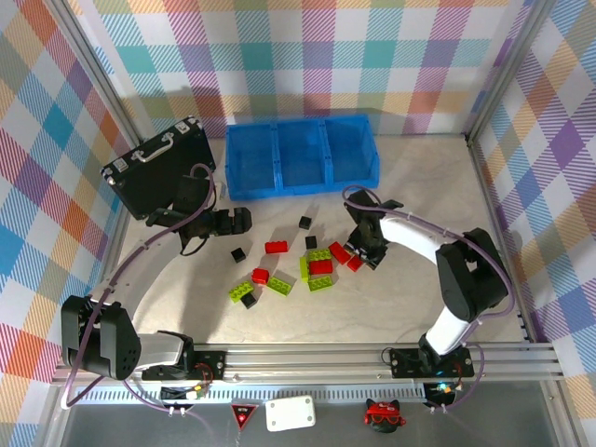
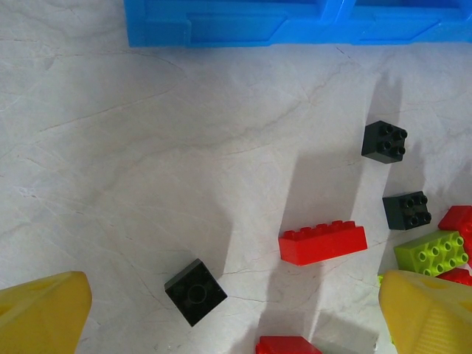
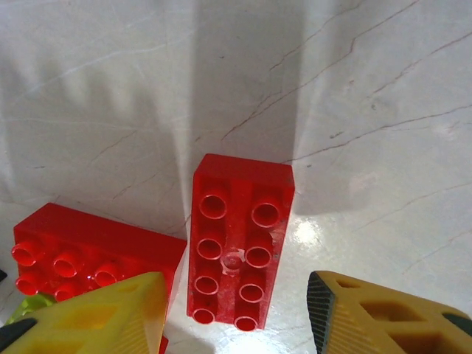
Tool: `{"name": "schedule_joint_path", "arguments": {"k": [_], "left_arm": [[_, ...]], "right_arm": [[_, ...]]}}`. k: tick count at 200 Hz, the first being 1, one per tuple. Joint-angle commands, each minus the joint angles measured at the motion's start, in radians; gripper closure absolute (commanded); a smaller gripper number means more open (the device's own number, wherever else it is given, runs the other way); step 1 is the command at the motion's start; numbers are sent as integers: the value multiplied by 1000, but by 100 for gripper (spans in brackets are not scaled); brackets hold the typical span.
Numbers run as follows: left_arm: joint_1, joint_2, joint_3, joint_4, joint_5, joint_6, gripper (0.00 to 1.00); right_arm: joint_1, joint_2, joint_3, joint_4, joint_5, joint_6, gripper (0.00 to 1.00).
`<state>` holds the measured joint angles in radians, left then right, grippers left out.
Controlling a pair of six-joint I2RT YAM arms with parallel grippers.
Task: Sort the legos into containers by color
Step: Pick up the lego from the center of the table.
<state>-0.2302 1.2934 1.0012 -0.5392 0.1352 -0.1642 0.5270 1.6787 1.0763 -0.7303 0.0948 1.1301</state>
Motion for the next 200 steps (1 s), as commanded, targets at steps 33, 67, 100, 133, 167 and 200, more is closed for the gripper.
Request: {"name": "schedule_joint_path", "arguments": {"k": [33, 67, 100, 133, 167, 200], "left_arm": [[8, -8, 2, 28, 36, -4, 0], [8, 2, 2, 31, 46, -8, 0], [8, 10, 2, 36, 55, -14, 0], [8, 18, 3, 38, 63, -18, 0], [8, 26, 6, 38, 72, -20, 0], [9, 27, 7, 37, 74, -21, 0]], "right_arm": [[8, 57, 30, -29, 2, 8, 46], [9, 81, 39, -34, 2, -1, 49], [10, 83, 35, -34, 8, 3, 50], [11, 73, 30, -53, 25, 11, 51], [11, 53, 24, -64, 58, 16, 50], [11, 68, 24, -54, 52, 10, 51]]}}
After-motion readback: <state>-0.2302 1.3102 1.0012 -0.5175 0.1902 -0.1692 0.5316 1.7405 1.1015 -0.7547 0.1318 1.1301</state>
